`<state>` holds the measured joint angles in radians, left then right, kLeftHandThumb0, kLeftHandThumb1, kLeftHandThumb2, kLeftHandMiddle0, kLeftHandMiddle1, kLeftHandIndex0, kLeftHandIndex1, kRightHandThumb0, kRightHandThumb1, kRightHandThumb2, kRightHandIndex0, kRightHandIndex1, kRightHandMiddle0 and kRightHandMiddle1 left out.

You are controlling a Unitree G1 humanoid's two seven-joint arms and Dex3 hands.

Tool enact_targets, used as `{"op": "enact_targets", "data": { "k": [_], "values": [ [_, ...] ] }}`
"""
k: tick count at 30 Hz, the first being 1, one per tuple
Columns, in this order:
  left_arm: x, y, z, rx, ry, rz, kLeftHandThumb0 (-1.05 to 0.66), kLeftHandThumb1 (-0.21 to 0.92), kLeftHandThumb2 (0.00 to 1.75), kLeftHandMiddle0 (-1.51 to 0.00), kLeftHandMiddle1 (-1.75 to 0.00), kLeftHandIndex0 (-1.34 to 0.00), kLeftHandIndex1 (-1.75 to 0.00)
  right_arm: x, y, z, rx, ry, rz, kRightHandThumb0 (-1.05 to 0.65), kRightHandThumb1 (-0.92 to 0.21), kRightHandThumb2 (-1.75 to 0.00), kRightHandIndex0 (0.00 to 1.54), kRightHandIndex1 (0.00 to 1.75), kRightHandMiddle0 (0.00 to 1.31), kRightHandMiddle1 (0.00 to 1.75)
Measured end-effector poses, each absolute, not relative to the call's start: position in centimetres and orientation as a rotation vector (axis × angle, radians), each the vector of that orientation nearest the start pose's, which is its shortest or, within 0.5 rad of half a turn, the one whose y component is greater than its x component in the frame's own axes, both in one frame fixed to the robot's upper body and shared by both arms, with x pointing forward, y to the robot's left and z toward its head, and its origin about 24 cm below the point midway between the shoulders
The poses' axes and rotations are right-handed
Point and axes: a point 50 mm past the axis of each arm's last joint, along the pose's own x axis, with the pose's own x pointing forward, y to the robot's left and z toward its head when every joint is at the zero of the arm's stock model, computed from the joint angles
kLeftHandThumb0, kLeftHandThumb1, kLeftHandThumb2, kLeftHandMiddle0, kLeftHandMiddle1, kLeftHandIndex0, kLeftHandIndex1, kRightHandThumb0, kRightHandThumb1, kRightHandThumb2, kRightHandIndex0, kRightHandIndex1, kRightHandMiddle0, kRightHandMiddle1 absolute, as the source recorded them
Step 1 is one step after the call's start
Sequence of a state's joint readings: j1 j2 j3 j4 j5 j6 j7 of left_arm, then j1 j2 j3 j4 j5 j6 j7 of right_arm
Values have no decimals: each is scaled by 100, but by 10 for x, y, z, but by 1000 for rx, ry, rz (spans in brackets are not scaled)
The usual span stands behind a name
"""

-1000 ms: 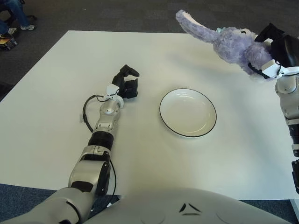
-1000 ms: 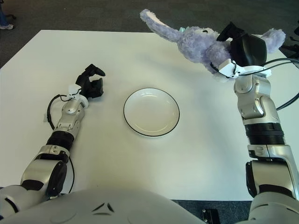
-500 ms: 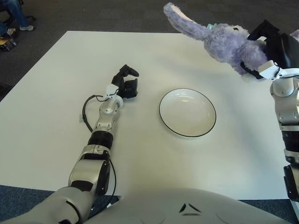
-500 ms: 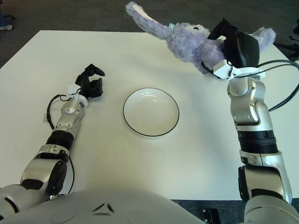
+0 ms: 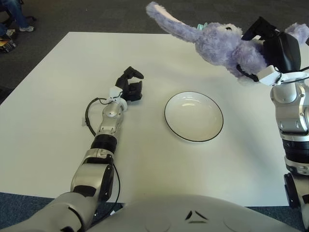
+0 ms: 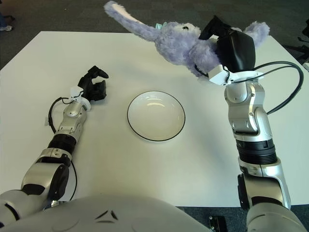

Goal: Put the doll into the plate.

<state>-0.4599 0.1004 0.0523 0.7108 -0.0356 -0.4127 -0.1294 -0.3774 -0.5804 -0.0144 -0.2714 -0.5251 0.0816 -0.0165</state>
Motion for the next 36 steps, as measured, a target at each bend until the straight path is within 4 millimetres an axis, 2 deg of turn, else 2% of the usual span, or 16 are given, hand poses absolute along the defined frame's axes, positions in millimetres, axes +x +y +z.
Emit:
{"op": "enact_targets", "data": {
  "k": [10,18,36],
  "values": [
    [331,150,49,73,-151,-161,-42,50,108,-117,-175,-47,-175,278,-189,226,-1049,-592,-83,0,9,-174,94,165,69,175],
    [331,149,49,78,-153,-164,-42,50,108,-118,-175,-47,-175,274,-175,225,-972,-598,28,0,6,-173,91,169,66,175],
    [331,149,49,75,-153,-165,-42,51,107,-117,-175,-46,-175,267,-162,214,-917,-568,140,0,1,-167,88,167,63,175]
  ]
}}
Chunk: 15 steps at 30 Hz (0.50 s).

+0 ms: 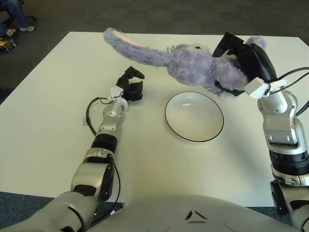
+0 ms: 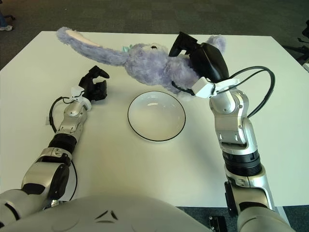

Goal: Put the doll into the plate.

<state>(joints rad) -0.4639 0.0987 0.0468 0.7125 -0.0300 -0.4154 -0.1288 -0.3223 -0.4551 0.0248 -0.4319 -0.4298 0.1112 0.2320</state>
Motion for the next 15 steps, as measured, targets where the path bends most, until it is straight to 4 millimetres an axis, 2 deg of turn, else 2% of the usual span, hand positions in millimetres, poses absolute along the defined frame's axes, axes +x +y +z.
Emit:
{"op": "enact_targets", "data": {
  "k": [15],
  "values": [
    [331,149,49,73,-152,-165,-42,50,109,-117,-175,-47,-175,265,-159,213,-928,-595,163,0,-1,-164,87,165,62,175]
  ]
}}
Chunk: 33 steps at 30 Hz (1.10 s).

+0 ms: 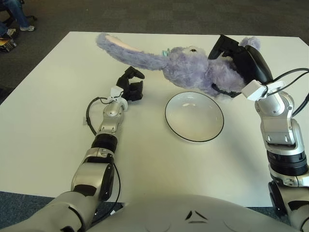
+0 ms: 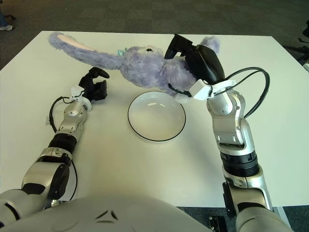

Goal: Put the doll into the plate.

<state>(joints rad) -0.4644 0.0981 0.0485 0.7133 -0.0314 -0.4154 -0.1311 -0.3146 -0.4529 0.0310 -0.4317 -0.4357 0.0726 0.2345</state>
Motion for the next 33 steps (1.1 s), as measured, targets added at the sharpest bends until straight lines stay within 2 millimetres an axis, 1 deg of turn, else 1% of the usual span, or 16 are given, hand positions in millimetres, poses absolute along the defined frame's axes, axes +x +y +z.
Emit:
{"op": "enact_targets", "data": {
  "k": [17,22,24,25,26,28,33],
  "values": [
    [331,149,49,73,-153,-165,-42,50,109,-118,-175,-47,-175,263,-158,208,-933,-593,187,0,-1,-162,87,160,62,175],
    [331,149,49,74,-153,-165,-43,49,109,-119,-175,-47,-175,262,-158,208,-926,-593,204,0,-1,-163,87,163,62,175],
    [331,149,49,74,-153,-165,-43,49,110,-119,-175,-48,-175,262,-158,207,-931,-585,212,0,3,-166,88,170,70,164],
    [331,149,49,74,-153,-165,-43,49,110,-119,-175,-48,-175,262,-158,207,-934,-579,217,0,3,-165,88,171,72,159],
    [331,149,49,74,-153,-165,-43,49,110,-119,-175,-48,-175,261,-158,207,-938,-566,224,0,-2,-162,80,172,69,165],
    [331,149,49,75,-153,-166,-43,49,110,-119,-175,-48,-175,260,-158,207,-945,-536,240,0,-8,-157,71,174,66,171],
    [331,149,49,76,-154,-166,-43,49,110,-119,-175,-48,-175,259,-160,207,-964,-482,269,0,-14,-151,63,174,61,173]
  ]
}}
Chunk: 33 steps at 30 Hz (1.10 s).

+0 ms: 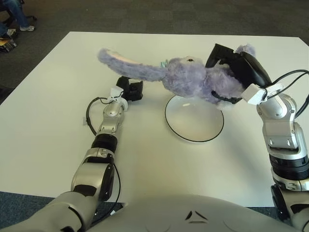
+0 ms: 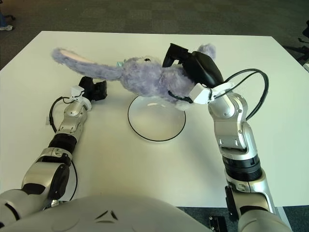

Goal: Put the doll into the plate.

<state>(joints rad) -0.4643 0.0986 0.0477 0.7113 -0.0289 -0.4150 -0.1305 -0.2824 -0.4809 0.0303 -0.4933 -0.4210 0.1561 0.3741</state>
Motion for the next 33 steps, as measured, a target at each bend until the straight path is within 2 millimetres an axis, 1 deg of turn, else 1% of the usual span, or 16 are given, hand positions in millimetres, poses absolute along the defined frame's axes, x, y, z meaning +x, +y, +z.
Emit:
{"op": "enact_targets", "data": {
  "k": [2,16,17,18,19,20,21,22,23,25,26,28,33],
  "values": [
    [331,149,49,76,-154,-166,-43,49,110,-119,-175,-48,-175,258,-160,206,-968,-473,274,0,-16,-149,62,175,60,174],
    [331,149,49,75,-153,-165,-43,49,110,-117,-175,-48,-175,253,-163,207,-1056,-454,323,-1,-39,-123,45,175,44,173],
    [331,149,49,75,-153,-165,-43,49,110,-117,-175,-48,-175,253,-163,207,-1061,-456,324,10,-33,-129,51,175,37,167],
    [331,149,49,75,-153,-165,-43,49,110,-117,-175,-48,-175,253,-163,207,-1065,-459,327,28,-23,-141,63,175,28,158],
    [331,149,50,75,-153,-165,-43,49,110,-117,-175,-48,-175,253,-163,207,-1069,-462,329,39,-16,-150,70,175,22,152],
    [331,149,50,75,-153,-165,-43,49,110,-117,-175,-48,-175,253,-164,207,-1071,-465,332,47,-12,-156,76,175,17,148],
    [331,149,50,75,-153,-165,-43,49,110,-117,-175,-47,-175,253,-164,207,-1071,-466,335,30,-12,-148,84,175,16,146],
    [331,149,50,75,-153,-165,-43,49,110,-117,-175,-47,-175,253,-164,206,-1070,-467,337,4,-16,-134,97,175,13,144],
    [331,149,50,75,-153,-164,-43,49,110,-117,-175,-48,-175,253,-165,206,-1069,-468,338,-13,-18,-124,105,175,12,142],
    [331,149,49,75,-153,-164,-43,49,110,-117,-175,-48,-175,253,-166,205,-1067,-467,339,-28,-20,-115,113,175,10,140],
    [331,149,49,75,-153,-164,-43,49,110,-118,-175,-48,-175,253,-166,205,-1067,-467,339,-34,-21,-112,116,175,9,138],
    [331,149,49,75,-153,-164,-43,49,110,-118,-175,-48,-175,253,-166,204,-1067,-468,340,-39,-22,-109,118,175,7,137],
    [331,149,49,74,-153,-164,-43,49,110,-119,-175,-48,-175,254,-167,203,-1065,-466,339,-43,-22,-106,123,175,2,132]
  ]
}}
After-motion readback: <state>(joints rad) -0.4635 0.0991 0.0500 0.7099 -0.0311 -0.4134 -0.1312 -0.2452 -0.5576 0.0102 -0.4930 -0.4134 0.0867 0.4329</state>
